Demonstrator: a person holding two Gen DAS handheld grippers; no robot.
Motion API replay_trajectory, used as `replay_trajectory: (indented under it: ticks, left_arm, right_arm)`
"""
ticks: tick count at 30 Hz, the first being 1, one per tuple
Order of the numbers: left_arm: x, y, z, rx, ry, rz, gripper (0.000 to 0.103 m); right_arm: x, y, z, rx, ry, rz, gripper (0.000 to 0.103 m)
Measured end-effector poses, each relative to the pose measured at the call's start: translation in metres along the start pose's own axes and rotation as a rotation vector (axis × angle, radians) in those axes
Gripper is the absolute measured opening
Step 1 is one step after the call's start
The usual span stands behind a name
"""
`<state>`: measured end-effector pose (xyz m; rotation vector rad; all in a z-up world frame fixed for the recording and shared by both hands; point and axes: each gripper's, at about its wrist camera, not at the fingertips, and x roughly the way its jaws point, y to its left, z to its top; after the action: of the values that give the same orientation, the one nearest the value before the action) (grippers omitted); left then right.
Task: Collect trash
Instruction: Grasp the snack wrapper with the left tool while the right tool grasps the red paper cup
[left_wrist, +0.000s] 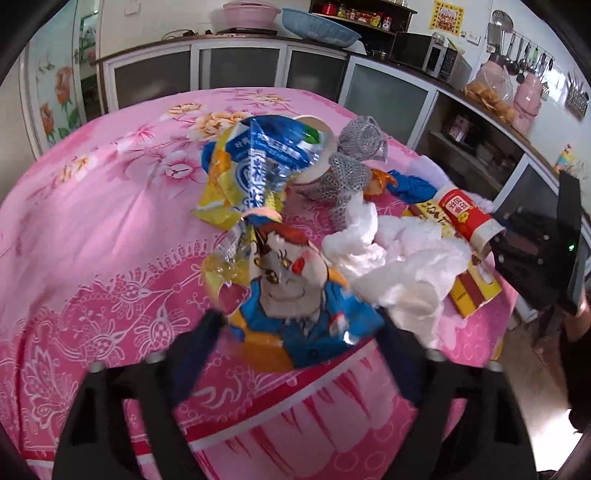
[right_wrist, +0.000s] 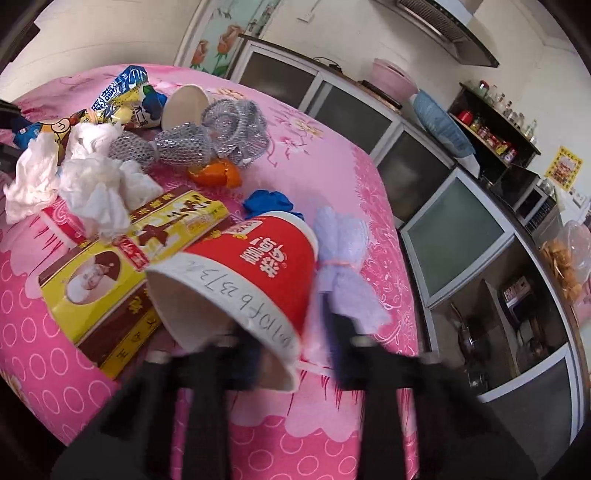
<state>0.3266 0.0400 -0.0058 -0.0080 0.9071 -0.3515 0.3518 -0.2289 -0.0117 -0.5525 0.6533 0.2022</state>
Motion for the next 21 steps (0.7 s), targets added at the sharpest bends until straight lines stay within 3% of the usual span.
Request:
replay_trajectory:
  ticks: [1, 8, 17, 21]
  left_arm:
    - [0.0, 0.0, 0.001, 0.007, -0.005, 0.006, 0.052]
    - [-0.009, -0.001, 0.003, 0.023, 0.009, -0.016, 0.033]
    - [-0.04, 0.007, -0.004, 0.009, 0.0, -0.007, 0.03]
    - [-0.038, 0.011, -0.01, 0.016, 0.011, 0.028, 0.041]
  right_arm:
    - [0.0, -0.002, 0.0, 0.017, 0.005, 0.014, 0.003]
    - [-0.008, -0.006, -0.001, 0.048, -0.005, 0.014, 0.003]
    - [-0.026, -0.011, -0.001, 0.062, -0.014, 0.006, 0.003]
    - [-0.029, -0.006, -0.004, 0.054, -0.012, 0.008, 0.003]
